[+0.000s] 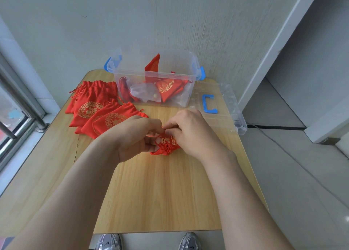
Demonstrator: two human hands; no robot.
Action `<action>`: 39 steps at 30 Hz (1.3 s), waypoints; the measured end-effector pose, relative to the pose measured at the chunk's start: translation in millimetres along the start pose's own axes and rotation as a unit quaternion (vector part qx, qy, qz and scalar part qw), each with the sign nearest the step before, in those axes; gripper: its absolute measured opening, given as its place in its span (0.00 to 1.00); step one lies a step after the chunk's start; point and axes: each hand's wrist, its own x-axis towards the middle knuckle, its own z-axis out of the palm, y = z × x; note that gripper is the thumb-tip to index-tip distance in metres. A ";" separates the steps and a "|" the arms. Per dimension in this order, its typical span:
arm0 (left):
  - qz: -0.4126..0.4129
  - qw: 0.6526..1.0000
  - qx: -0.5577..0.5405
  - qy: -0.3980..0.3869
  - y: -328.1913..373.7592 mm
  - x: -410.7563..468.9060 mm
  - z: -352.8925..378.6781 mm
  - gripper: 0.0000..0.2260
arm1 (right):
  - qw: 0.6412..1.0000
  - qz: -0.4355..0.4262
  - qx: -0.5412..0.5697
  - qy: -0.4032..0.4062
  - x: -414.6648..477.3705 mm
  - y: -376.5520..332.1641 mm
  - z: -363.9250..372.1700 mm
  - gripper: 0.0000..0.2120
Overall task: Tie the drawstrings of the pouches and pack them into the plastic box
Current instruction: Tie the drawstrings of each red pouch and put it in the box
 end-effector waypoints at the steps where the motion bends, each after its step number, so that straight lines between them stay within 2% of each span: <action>1: 0.006 1.000 0.006 0.001 0.0 0.5 -0.5 0.05 | 1.000 0.003 -0.008 -0.001 0.7 -0.1 1.0 0.07; 5: 0.026 0.998 0.005 0.049 -2.9 1.2 -3.1 0.24 | 0.999 0.035 -0.034 -0.019 -0.5 -2.5 0.8 0.08; 6: 0.037 0.997 0.015 0.065 -3.4 1.0 -2.8 0.25 | 0.998 0.047 -0.025 -0.027 -1.2 -3.0 0.4 0.09; 12: 0.118 0.969 0.130 0.176 -9.2 6.6 -7.2 0.17 | 0.988 0.111 0.103 -0.045 2.7 0.4 -4.8 0.09; 15: 0.155 0.951 0.180 0.198 -11.6 8.2 -8.7 0.11 | 0.975 0.131 0.174 -0.050 1.8 2.9 -4.8 0.09; 17: 0.175 0.944 0.203 0.194 -11.3 6.1 -5.3 0.08 | 0.966 0.147 0.208 -0.051 1.2 3.8 -4.8 0.10; 20: 0.179 0.941 0.232 0.168 -9.1 2.5 -2.6 0.09 | 0.950 0.184 0.246 -0.055 0.9 3.9 -4.4 0.11; 24: 0.150 0.952 0.247 0.106 -5.5 -1.5 -1.2 0.11 | 0.939 0.218 0.263 -0.043 1.4 5.7 0.5 0.12; 27: 0.116 0.964 0.235 0.049 -4.0 -4.1 2.6 0.04 | 0.929 0.244 0.275 -0.033 2.4 6.9 3.5 0.10; 29: 0.110 0.965 0.237 0.031 -3.2 -5.9 4.7 0.07 | 0.925 0.256 0.279 -0.028 3.3 9.0 4.4 0.09; 31: 0.118 0.961 0.249 0.036 -3.8 -6.0 4.4 0.13 | 0.924 0.260 0.278 -0.024 4.0 10.4 4.8 0.08; 35: 0.120 0.962 0.234 0.070 -6.5 -1.5 0.7 0.11 | 0.927 0.246 0.282 -0.023 1.5 9.1 5.2 0.07; 39: 0.108 0.967 0.214 0.089 -7.9 -2.1 -2.1 0.12 | 0.947 0.225 0.227 -0.009 -1.7 11.1 2.5 0.07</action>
